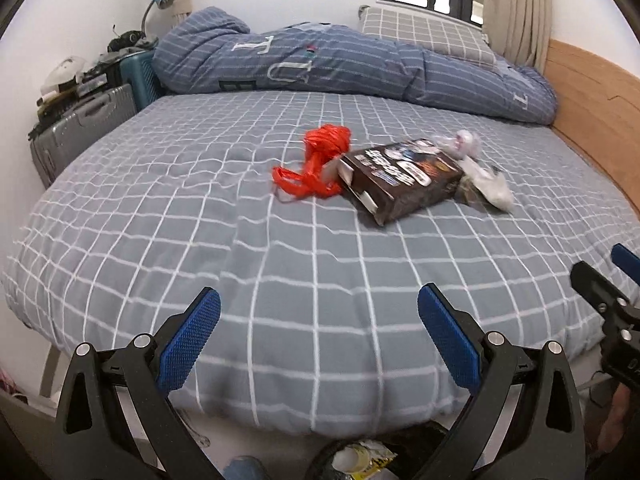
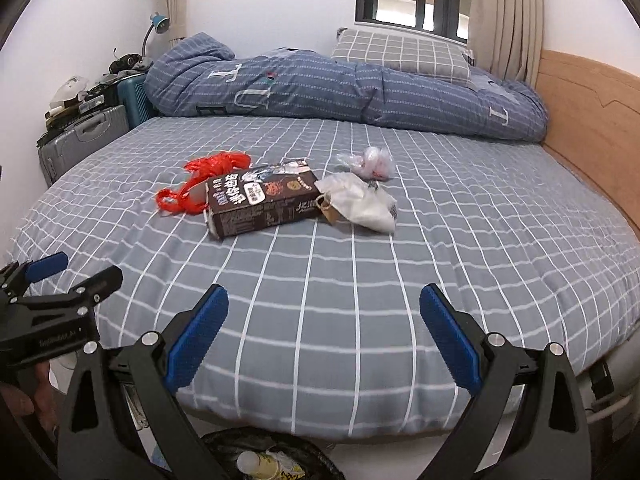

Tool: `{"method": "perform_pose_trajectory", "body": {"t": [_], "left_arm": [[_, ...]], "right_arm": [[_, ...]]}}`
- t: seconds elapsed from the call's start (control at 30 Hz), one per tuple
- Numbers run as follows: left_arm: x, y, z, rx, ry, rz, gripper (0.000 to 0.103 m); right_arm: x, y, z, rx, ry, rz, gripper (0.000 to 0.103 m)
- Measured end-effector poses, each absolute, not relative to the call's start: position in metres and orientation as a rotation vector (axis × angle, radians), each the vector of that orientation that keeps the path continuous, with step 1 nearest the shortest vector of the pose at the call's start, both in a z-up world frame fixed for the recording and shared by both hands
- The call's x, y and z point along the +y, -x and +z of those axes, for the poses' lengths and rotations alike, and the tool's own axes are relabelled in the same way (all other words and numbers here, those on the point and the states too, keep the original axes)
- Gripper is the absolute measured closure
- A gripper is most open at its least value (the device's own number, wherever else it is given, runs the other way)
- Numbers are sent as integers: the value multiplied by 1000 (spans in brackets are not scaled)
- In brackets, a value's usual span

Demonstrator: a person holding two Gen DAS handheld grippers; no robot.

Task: Collect trash
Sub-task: 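Move both open grippers back toward the trash on the bed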

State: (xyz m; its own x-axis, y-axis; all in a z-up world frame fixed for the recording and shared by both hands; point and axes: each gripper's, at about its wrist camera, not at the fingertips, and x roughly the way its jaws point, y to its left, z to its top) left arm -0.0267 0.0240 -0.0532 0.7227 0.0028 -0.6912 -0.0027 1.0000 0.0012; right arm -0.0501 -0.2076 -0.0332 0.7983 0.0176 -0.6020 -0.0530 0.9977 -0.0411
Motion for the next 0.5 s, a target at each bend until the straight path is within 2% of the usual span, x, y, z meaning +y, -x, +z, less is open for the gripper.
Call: {"method": "perform_pose_trajectory", "body": {"t": [0.5], "left_arm": [[21,-72,-51,762,-13,-19,6]], "right_arm": [[-221,-38,-44,683,36,15,10]]}}
